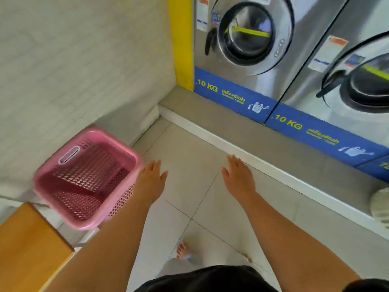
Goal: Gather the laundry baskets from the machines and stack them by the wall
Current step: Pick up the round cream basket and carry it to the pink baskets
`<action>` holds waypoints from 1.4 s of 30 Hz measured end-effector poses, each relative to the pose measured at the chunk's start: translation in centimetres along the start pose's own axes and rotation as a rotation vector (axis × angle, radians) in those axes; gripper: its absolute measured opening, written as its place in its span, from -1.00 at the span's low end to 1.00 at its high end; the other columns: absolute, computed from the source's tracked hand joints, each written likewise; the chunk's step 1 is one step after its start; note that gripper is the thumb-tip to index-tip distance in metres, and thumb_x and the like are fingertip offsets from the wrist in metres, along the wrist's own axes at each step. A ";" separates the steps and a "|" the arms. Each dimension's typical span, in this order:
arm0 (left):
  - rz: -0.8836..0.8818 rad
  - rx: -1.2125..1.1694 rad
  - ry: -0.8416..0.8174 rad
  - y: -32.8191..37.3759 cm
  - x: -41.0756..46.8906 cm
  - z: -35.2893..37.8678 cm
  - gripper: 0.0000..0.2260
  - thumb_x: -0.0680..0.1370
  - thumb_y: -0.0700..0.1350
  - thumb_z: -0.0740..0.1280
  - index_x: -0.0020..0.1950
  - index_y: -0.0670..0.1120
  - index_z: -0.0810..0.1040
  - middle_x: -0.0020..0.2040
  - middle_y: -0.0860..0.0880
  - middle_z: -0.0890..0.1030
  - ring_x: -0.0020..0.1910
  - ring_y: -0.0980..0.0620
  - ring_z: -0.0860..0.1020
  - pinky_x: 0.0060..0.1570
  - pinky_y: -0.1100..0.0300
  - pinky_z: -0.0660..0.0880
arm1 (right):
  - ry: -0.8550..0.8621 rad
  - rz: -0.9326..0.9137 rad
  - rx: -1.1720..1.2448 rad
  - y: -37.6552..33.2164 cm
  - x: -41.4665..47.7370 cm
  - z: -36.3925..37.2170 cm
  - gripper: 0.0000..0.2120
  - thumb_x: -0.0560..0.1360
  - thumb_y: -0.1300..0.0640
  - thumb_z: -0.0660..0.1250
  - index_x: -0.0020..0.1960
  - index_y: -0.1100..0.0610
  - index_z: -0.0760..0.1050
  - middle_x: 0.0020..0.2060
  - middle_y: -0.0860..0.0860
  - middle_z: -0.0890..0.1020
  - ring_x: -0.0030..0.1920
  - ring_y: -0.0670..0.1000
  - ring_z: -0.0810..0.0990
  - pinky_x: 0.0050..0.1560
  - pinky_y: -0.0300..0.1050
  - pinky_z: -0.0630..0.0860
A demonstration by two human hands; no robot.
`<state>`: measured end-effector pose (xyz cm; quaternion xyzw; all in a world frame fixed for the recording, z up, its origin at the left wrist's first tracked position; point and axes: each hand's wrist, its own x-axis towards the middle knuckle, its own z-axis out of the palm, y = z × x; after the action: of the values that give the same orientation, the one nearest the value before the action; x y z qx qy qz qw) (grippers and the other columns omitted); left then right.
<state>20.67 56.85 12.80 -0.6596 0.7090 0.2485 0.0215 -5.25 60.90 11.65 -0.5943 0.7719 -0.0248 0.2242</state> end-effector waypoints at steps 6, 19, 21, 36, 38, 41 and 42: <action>0.259 0.114 -0.062 12.5 0.0 4.2 -0.51 0.65 0.07 0.04 0.55 -0.10 0.15 0.53 -0.14 0.25 0.51 -0.13 0.23 0.47 -0.01 0.19 | 0.094 0.240 0.090 12.7 -5.5 -2.9 -0.50 0.65 -0.03 0.04 0.53 0.14 0.17 0.53 0.10 0.23 0.52 0.11 0.20 0.50 0.00 0.13; 0.553 0.206 -0.201 40.6 -7.1 17.3 -0.51 0.64 0.05 0.08 0.54 -0.11 0.18 0.49 -0.15 0.32 0.44 -0.17 0.31 0.39 -0.03 0.29 | 0.242 0.590 0.245 39.6 -20.1 -7.3 -0.51 0.64 -0.04 0.06 0.52 0.11 0.18 0.49 0.09 0.32 0.47 0.11 0.31 0.45 0.01 0.24; 0.597 0.219 -0.221 44.2 -8.0 19.1 -0.51 0.64 0.04 0.09 0.54 -0.11 0.18 0.48 -0.15 0.33 0.44 -0.16 0.32 0.39 -0.01 0.28 | 0.268 0.656 0.278 43.0 -22.0 -7.5 -0.51 0.64 -0.04 0.07 0.52 0.11 0.19 0.48 0.07 0.34 0.46 0.11 0.33 0.45 0.02 0.26; 0.827 0.280 -0.404 69.9 -5.5 33.2 -0.54 0.63 0.02 0.15 0.50 -0.12 0.29 0.44 -0.17 0.39 0.41 -0.17 0.36 0.36 0.03 0.30 | 0.371 1.005 0.469 65.1 -23.5 -10.7 -0.52 0.63 -0.02 0.10 0.50 0.11 0.21 0.46 0.08 0.36 0.45 0.14 0.32 0.44 0.10 0.29; 0.822 0.294 -0.429 73.4 -4.8 34.3 -0.54 0.63 0.02 0.15 0.51 -0.12 0.28 0.44 -0.17 0.38 0.41 -0.17 0.36 0.35 0.03 0.29 | 0.364 1.036 0.484 67.8 -22.7 -11.6 -0.52 0.63 -0.01 0.10 0.50 0.12 0.21 0.46 0.08 0.37 0.45 0.14 0.32 0.43 0.10 0.30; 0.812 0.323 -0.441 78.8 -3.5 35.6 -0.53 0.63 0.02 0.14 0.52 -0.10 0.25 0.45 -0.18 0.36 0.40 -0.18 0.35 0.34 0.02 0.30 | 0.393 1.077 0.523 72.1 -21.0 -13.2 -0.52 0.63 0.00 0.12 0.50 0.13 0.22 0.46 0.09 0.37 0.45 0.16 0.32 0.43 0.11 0.30; 0.804 0.321 -0.446 80.3 -3.2 36.0 -0.53 0.63 0.03 0.14 0.52 -0.10 0.24 0.45 -0.18 0.35 0.41 -0.18 0.34 0.34 0.01 0.30 | 0.395 1.082 0.533 73.4 -20.5 -13.6 -0.52 0.63 0.01 0.13 0.50 0.13 0.22 0.46 0.09 0.37 0.44 0.16 0.32 0.42 0.12 0.30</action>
<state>-65.62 73.98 8.46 -0.2524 0.9152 0.2599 0.1766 -72.95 98.31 7.97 -0.0279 0.9573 -0.2084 0.1986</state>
